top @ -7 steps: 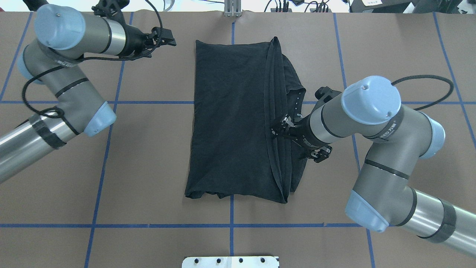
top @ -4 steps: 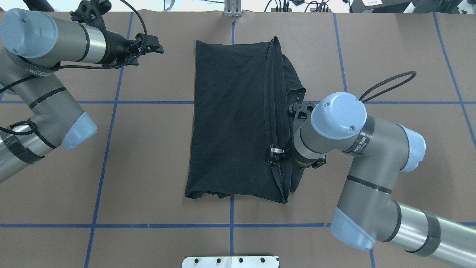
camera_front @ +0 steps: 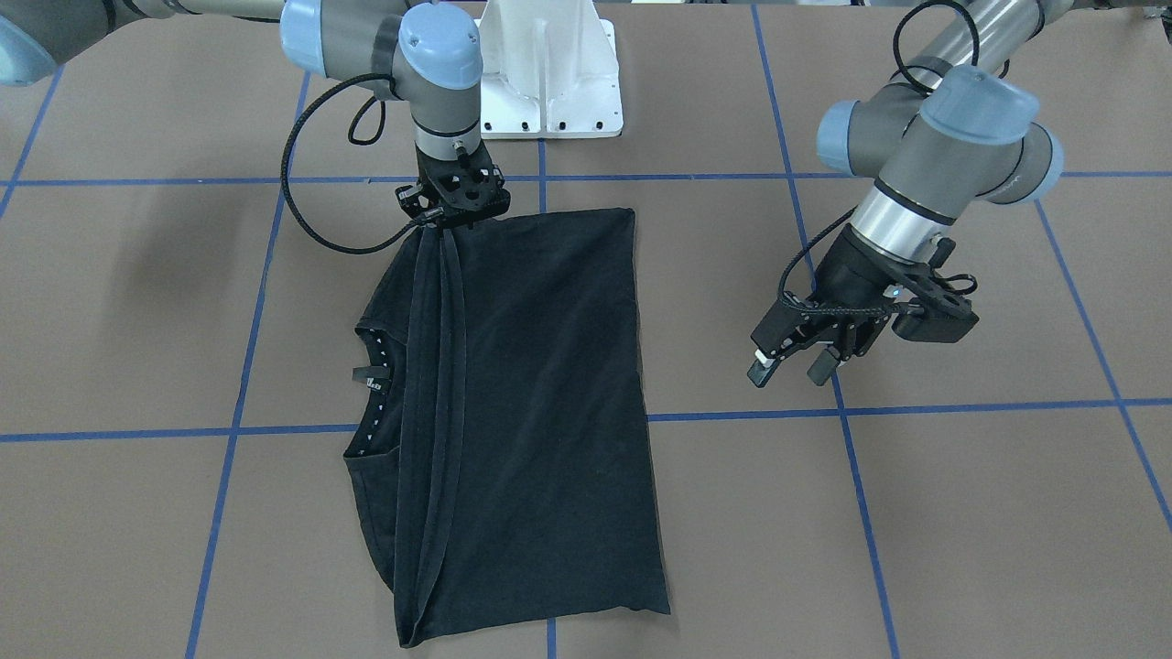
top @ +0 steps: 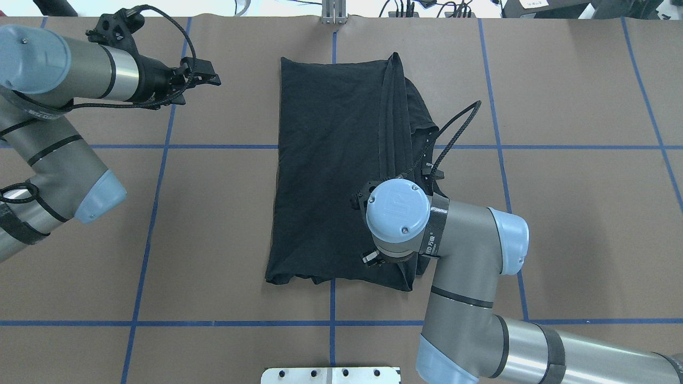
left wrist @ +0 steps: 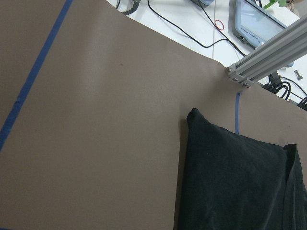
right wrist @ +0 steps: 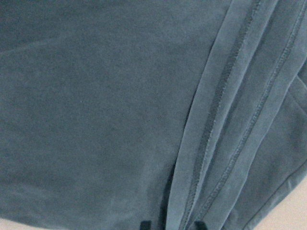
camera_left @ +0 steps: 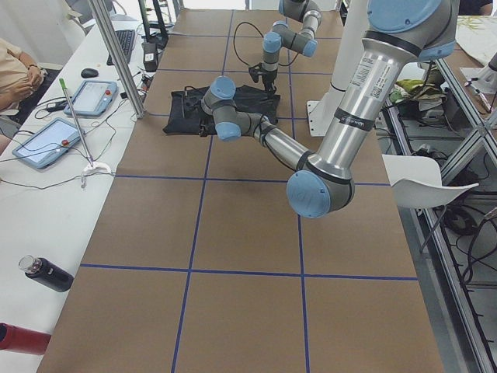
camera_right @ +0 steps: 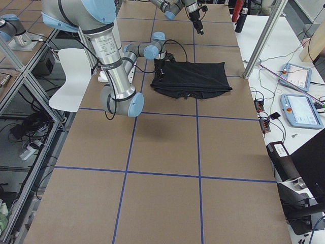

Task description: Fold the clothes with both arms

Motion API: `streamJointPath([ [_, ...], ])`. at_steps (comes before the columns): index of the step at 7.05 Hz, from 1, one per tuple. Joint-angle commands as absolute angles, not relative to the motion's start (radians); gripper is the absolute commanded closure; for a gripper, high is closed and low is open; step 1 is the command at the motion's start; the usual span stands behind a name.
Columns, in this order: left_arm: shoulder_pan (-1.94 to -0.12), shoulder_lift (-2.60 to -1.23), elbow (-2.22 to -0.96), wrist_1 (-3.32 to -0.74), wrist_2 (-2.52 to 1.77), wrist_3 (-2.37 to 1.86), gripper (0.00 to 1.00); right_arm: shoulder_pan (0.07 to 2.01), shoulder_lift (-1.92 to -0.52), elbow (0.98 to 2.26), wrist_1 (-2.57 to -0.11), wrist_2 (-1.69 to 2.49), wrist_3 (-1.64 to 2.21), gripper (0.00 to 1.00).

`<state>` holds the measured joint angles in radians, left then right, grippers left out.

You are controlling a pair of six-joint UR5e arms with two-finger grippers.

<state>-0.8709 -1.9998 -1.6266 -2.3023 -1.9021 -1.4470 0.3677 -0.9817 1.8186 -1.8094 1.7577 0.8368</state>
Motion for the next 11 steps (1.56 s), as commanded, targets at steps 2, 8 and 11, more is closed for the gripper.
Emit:
streamJointPath([
  [2,-0.868,-2.0,-1.624,-2.306,-1.902,-1.469,0.01,0.345,-0.979,1.799,-1.824,1.723,0.805,0.6],
  [8,-0.868,-1.999,-1.629,-2.31,-1.904,-1.471,0.01,0.327,-0.986,1.787,-1.822,1.7,0.805,1.0],
  [11,-0.868,-2.0,-1.629,-2.312,-1.904,-1.491,0.01,0.331,-0.989,1.798,-1.825,1.69,0.799,1.0],
])
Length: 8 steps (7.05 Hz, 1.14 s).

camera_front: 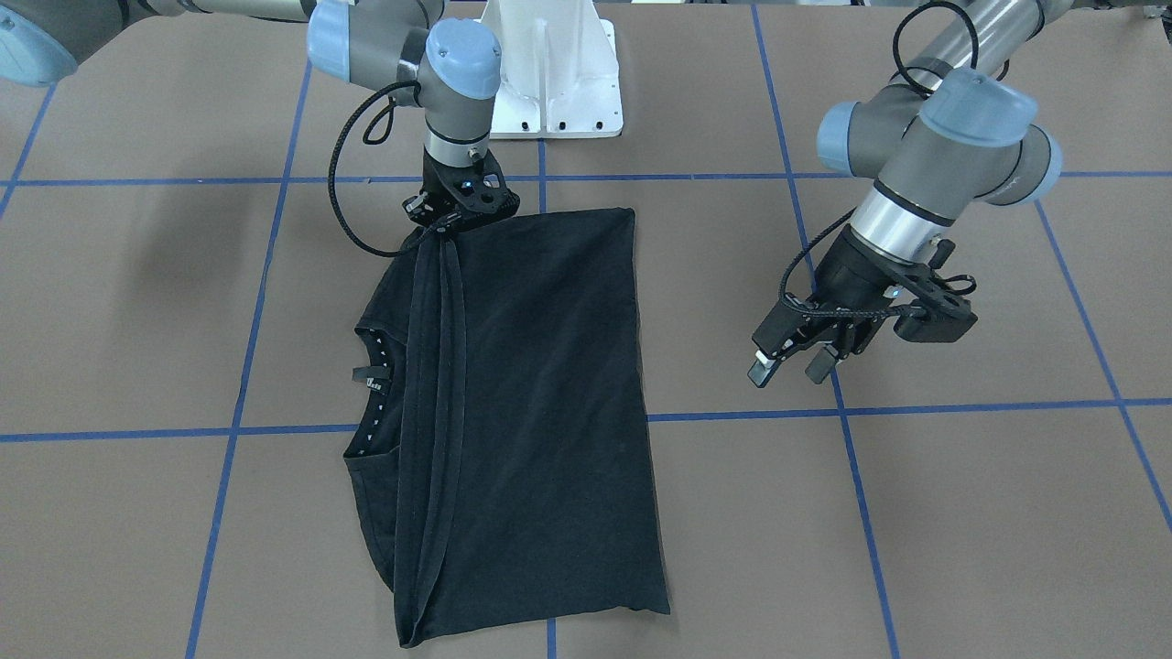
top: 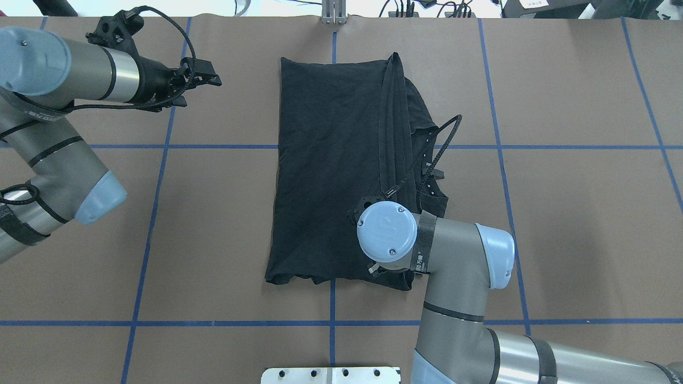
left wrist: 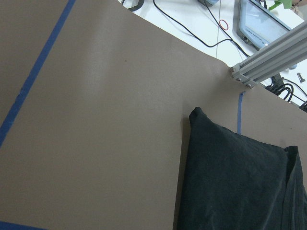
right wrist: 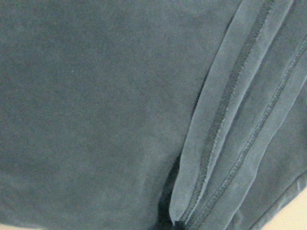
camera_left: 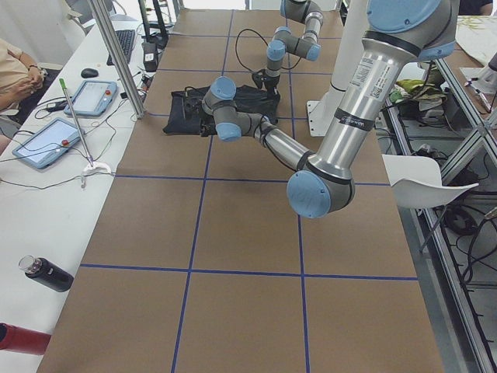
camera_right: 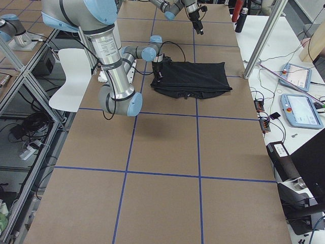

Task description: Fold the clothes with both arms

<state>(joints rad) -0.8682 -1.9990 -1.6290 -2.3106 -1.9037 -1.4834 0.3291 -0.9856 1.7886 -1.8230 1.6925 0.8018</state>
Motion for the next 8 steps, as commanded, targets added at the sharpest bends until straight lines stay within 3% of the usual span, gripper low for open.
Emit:
streamJointPath([
  [1,-0.868,-2.0,-1.631,-2.312,-1.904,-1.491,0.01,0.339,-1.008,1.828,-1.836,1.689,0.813,1.0],
  [2,-0.868,-2.0,-1.634,-2.31,-1.904,-1.493,0.01,0.312,-1.117,1.945,-1.835,1.687,0.89,1.0],
  [3,-0.868,-2.0,-1.638,-2.309,-1.904,-1.494,0.01,0.232,-1.164,1.989,-1.829,1.687,1.13,1.0],
  [5,-0.867,-2.003,-1.64,-2.309,-1.902,-1.526,0.01,0.239,-1.164,2.006,-1.824,1.698,1.255,1.0],
  [6,-0.867,-2.003,-1.641,-2.307,-1.902,-1.528,0.01,0.247,-1.167,2.003,-1.824,1.698,1.262,0.67],
  [7,-0.867,-2.003,-1.641,-2.309,-1.902,-1.528,0.01,0.253,-1.17,2.009,-1.822,1.7,1.331,0.52],
  [8,-0.867,-2.005,-1.641,-2.309,-1.902,-1.526,0.01,0.253,-1.181,2.013,-1.787,1.7,1.423,0.45],
])
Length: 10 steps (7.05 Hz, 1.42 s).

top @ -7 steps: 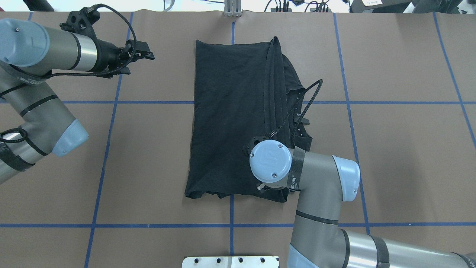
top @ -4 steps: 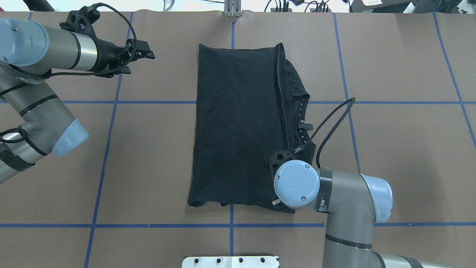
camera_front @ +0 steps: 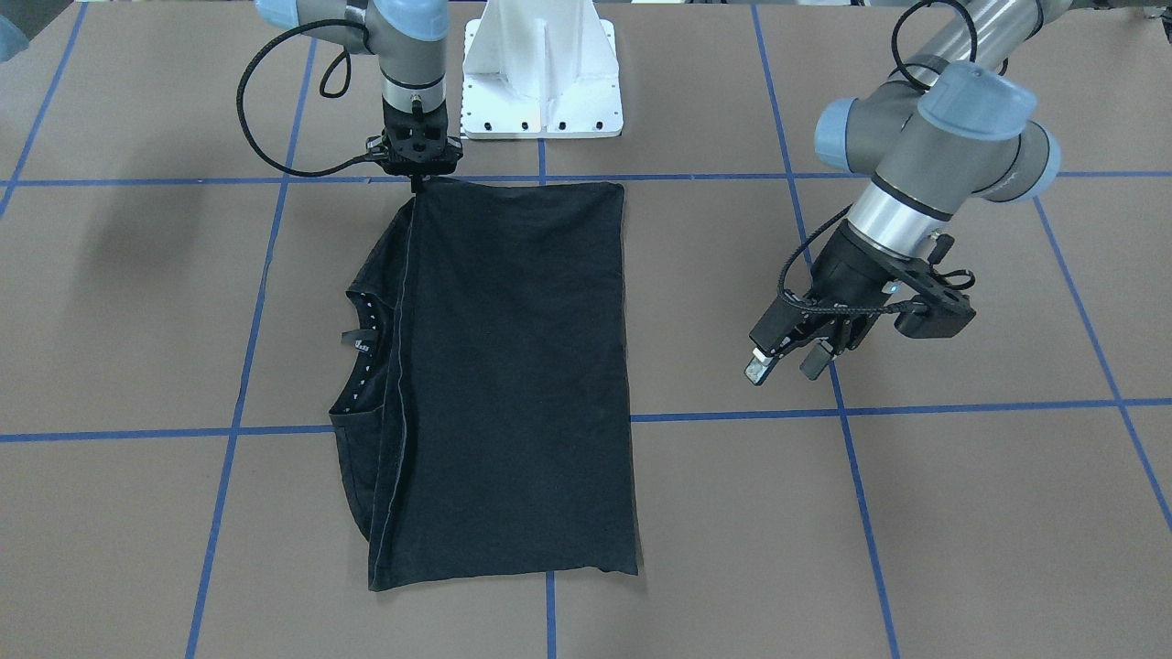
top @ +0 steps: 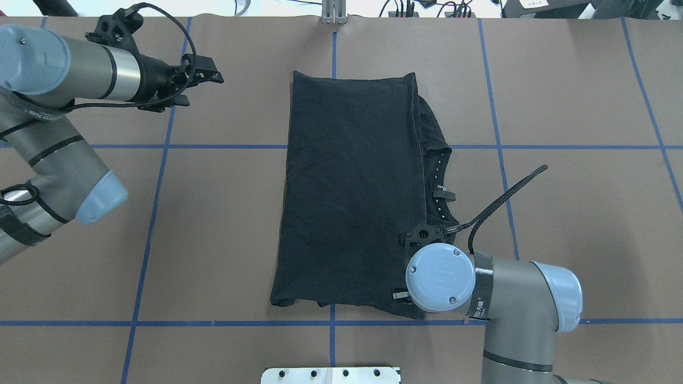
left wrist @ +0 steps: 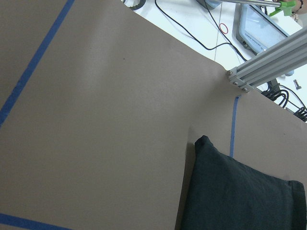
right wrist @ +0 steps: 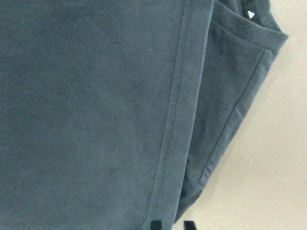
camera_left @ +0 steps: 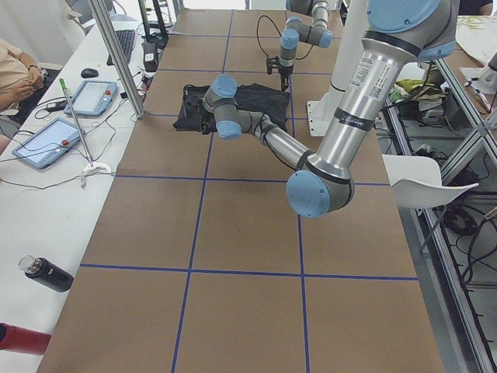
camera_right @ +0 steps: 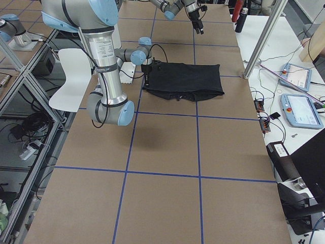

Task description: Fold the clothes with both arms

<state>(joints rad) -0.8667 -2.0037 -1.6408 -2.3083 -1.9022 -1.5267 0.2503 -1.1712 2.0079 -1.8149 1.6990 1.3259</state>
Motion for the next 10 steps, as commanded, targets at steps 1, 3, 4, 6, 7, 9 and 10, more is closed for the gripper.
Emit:
streamJointPath([
  [1,-0.867,-2.005,-1.643,-2.307,-1.902,-1.526,0.01,0.253,-1.204,2.016,-1.725,1.706,1.486,0.37],
  [3,-0.867,-2.005,-1.649,-2.306,-1.904,-1.526,0.01,0.252,-1.22,2.048,-1.698,1.707,1.555,0.26],
  [4,-0.867,-2.003,-1.655,-2.304,-1.905,-1.526,0.01,0.247,-1.216,2.045,-1.697,1.691,1.757,0.26],
  [6,-0.867,-2.005,-1.655,-2.304,-1.905,-1.526,0.01,0.252,-1.23,2.028,-1.592,1.599,2.189,0.29],
  [7,-0.867,-2.005,-1.655,-2.304,-1.905,-1.526,0.01,0.253,-1.247,2.008,-1.539,1.574,2.332,0.3],
  [9,-0.867,-2.006,-1.657,-2.304,-1.904,-1.526,0.01,0.253,-1.259,2.005,-1.488,1.54,2.473,0.31],
  [10,-0.867,-2.008,-1.658,-2.303,-1.904,-1.526,0.01,0.252,-1.269,2.0,-1.488,1.536,2.477,0.3],
])
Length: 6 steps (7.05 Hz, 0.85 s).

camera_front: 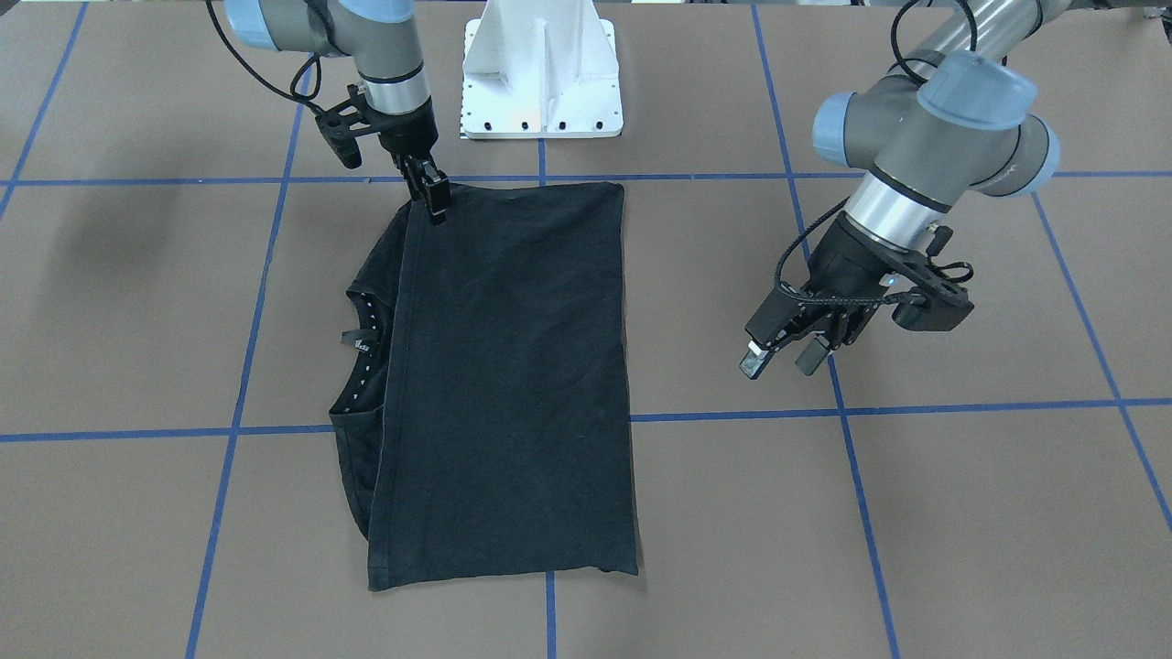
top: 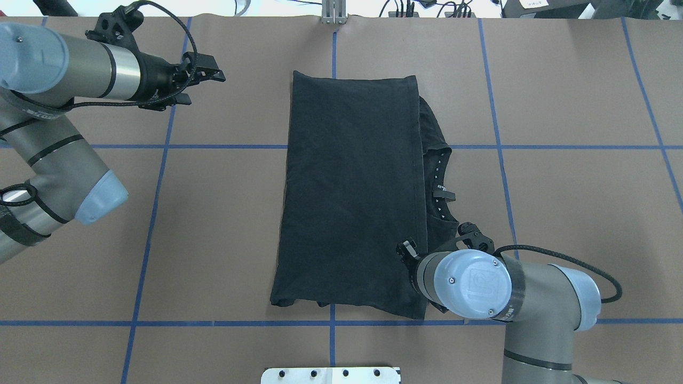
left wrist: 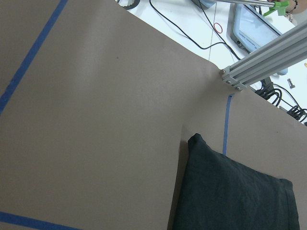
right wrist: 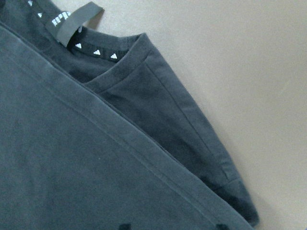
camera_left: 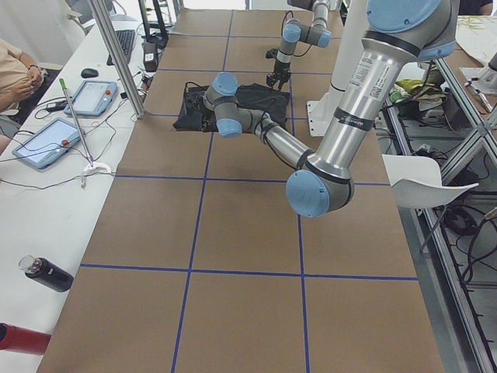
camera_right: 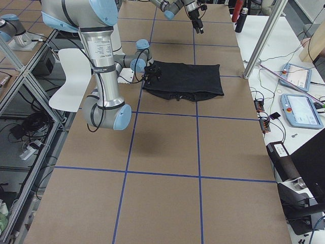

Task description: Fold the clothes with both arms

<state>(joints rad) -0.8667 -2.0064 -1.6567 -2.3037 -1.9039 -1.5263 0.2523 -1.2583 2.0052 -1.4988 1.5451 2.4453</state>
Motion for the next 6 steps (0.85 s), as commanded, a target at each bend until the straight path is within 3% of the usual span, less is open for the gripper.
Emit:
streamJointPath([
  [1,-0.867,-2.008,-1.658,-2.303,-1.902,-1.526,0.01,0.249,-1.282,1.997,-1.488,1.531,2.476,0.21],
  [6,-0.867,-2.01,-1.664,-2.301,-1.901,-1.526,0.01,0.213,-1.299,1.993,-1.491,1.528,2.474,0.21],
])
